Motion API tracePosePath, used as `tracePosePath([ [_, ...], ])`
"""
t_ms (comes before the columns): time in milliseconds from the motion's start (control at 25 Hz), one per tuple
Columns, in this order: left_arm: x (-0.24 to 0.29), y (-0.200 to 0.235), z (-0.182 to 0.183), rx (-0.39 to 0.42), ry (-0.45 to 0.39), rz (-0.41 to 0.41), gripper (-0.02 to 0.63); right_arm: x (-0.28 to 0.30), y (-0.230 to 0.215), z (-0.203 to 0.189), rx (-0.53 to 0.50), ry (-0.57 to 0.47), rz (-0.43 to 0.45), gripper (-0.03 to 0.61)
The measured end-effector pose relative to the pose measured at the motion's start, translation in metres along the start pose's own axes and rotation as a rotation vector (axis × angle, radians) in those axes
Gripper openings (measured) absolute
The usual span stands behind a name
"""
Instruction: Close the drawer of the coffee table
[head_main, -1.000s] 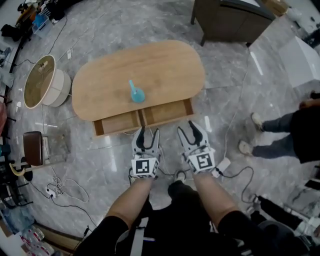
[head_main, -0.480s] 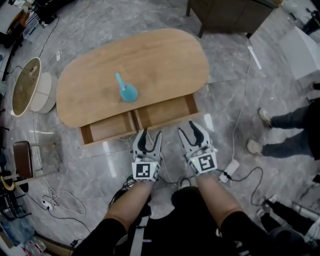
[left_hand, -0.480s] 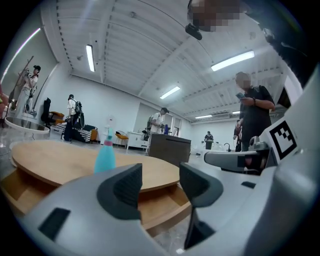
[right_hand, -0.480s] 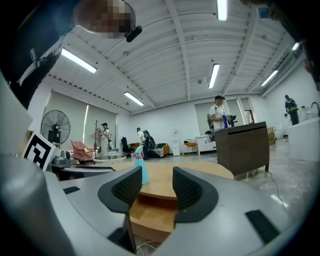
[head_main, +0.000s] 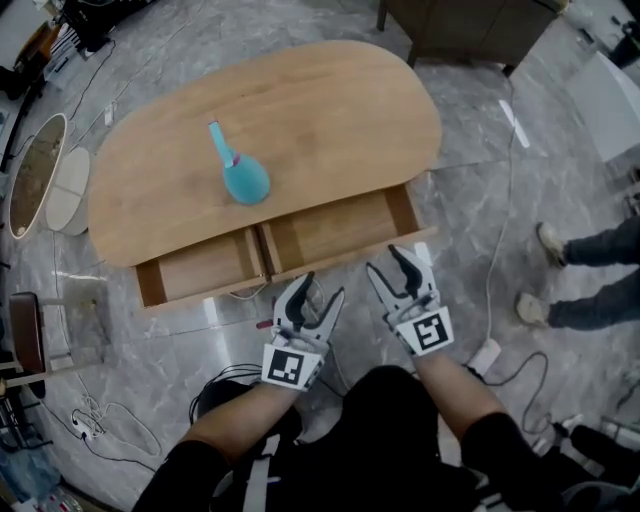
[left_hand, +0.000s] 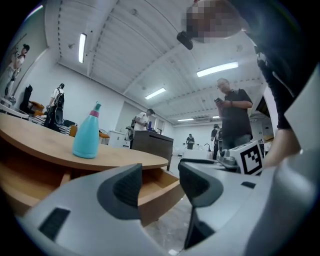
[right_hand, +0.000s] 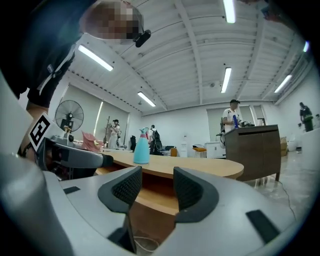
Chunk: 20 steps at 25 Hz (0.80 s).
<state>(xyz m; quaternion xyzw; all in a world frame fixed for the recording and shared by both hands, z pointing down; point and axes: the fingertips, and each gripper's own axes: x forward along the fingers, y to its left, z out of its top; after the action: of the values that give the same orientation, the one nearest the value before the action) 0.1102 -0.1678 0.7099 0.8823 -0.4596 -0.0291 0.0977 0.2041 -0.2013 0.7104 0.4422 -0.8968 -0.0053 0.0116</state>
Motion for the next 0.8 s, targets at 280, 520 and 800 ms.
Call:
tracePosePath([
  [280,-0.003,0.025,-0.033,-0.019,0.001,0.089,0.232,0.002,-0.008,-0.026,0.039,-0.005,0.006,0.184],
  [520,-0.005,0.028,-0.052,-0.007,0.026,0.111,0.232,-0.007,-0.016,-0.040,0.061,0.012,0.040,0.184],
  [800,0.003,0.027,-0.067,-0.025,0.049,0.133,0.232,-0.015,-0.019,-0.068,0.061,0.048,0.078,0.184],
])
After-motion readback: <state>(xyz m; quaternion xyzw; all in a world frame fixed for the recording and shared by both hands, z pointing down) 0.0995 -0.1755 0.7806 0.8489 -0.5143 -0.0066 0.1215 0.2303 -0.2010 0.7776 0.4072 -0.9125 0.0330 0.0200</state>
